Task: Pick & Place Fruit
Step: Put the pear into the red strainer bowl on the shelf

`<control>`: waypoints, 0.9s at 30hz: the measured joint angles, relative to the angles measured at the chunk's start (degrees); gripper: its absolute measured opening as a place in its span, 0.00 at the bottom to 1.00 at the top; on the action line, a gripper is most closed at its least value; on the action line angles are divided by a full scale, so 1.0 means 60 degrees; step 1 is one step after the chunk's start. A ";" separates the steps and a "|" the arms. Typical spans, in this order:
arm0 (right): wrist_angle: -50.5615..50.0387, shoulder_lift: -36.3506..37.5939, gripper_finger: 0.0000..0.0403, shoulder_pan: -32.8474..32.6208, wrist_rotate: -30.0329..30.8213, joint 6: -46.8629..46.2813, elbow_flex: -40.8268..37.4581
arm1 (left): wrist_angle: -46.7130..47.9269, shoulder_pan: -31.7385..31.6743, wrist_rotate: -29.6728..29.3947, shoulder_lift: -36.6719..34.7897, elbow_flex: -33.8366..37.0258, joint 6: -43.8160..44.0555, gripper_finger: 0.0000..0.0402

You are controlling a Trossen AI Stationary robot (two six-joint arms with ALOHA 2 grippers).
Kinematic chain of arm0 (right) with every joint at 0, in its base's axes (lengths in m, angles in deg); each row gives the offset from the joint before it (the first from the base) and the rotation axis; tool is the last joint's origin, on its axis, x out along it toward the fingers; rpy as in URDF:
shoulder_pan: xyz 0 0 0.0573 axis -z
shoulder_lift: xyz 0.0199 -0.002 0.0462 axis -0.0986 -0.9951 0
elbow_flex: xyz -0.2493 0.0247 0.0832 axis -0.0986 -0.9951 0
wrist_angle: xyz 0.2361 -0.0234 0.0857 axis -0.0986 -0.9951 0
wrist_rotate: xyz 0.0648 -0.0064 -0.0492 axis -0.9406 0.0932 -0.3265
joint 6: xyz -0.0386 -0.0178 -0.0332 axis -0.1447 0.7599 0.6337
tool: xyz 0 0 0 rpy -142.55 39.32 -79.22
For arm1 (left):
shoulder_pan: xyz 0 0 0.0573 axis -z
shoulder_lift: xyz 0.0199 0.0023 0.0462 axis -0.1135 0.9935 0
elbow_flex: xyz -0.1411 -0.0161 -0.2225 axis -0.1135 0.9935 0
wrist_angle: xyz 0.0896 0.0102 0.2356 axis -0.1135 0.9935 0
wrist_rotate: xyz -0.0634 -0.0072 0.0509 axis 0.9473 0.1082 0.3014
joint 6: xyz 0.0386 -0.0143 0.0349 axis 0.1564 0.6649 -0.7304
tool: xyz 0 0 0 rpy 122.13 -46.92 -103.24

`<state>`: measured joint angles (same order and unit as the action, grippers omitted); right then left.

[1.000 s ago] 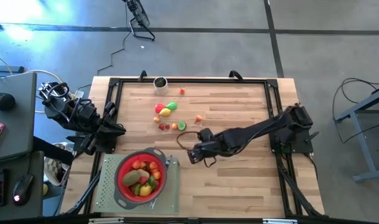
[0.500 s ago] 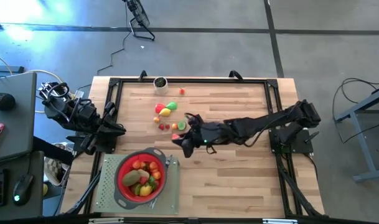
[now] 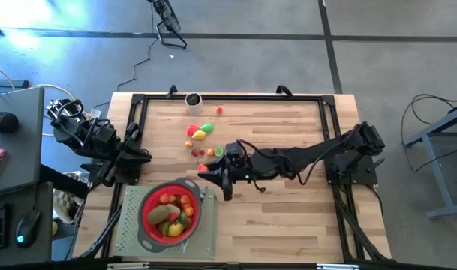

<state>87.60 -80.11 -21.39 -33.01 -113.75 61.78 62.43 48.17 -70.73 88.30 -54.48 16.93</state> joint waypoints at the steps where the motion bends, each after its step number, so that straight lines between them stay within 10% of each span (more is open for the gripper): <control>1: 0.0207 -0.0069 0.29 -0.0033 -0.0008 0.0066 0.0000 | -0.0004 -0.0001 -0.0003 -0.0001 0.0000 0.0000 0.07; 27: -0.1200 -0.2264 0.30 -0.0619 -0.1950 0.2116 0.2084 | 0.0044 0.0002 -0.0012 0.0001 0.0000 -0.0035 0.07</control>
<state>80.40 -93.70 -25.10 -44.71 -101.05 74.28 62.70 48.18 -70.80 88.31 -54.48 16.72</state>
